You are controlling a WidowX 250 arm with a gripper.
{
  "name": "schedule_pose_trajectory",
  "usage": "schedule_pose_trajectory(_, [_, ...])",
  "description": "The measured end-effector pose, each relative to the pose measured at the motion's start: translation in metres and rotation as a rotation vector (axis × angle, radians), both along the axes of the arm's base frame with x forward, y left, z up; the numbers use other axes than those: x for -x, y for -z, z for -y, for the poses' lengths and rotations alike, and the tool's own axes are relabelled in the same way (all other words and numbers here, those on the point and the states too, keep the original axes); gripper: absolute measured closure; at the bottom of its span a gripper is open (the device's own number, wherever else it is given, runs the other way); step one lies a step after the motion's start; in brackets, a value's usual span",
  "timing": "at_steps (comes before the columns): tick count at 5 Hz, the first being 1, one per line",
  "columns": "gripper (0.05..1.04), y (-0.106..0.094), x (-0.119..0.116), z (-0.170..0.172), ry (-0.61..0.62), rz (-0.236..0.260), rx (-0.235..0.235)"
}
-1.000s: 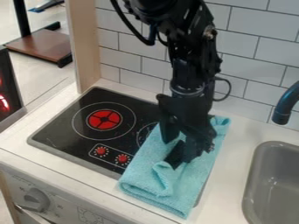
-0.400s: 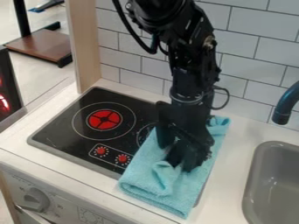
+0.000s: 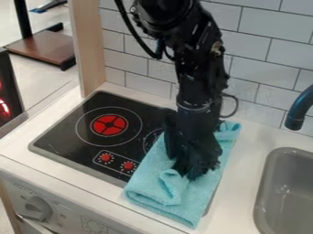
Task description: Unfold the cloth from the right to the left
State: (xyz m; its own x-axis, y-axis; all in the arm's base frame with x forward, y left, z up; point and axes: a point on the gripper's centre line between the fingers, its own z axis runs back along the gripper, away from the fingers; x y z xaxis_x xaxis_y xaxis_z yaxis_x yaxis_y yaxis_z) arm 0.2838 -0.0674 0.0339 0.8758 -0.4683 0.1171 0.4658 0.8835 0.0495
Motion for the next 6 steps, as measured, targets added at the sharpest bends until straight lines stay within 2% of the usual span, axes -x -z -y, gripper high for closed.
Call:
schedule_pose_trajectory(1, [0.696,0.000,-0.001,0.000,0.005,0.003,0.000])
schedule_pose_trajectory(2, [0.875,-0.001,-0.001,0.000,0.006,0.003,0.002])
schedule_pose_trajectory(3, [0.981,-0.010,-0.002,-0.001,0.011,0.024,0.009])
schedule_pose_trajectory(4, [1.013,-0.022,-0.002,-0.005,0.010,0.048,0.020])
schedule_pose_trajectory(5, [1.016,-0.041,-0.003,-0.020,-0.020,0.080,0.034])
schedule_pose_trajectory(6, [1.016,-0.055,-0.001,-0.042,-0.054,0.092,0.036])
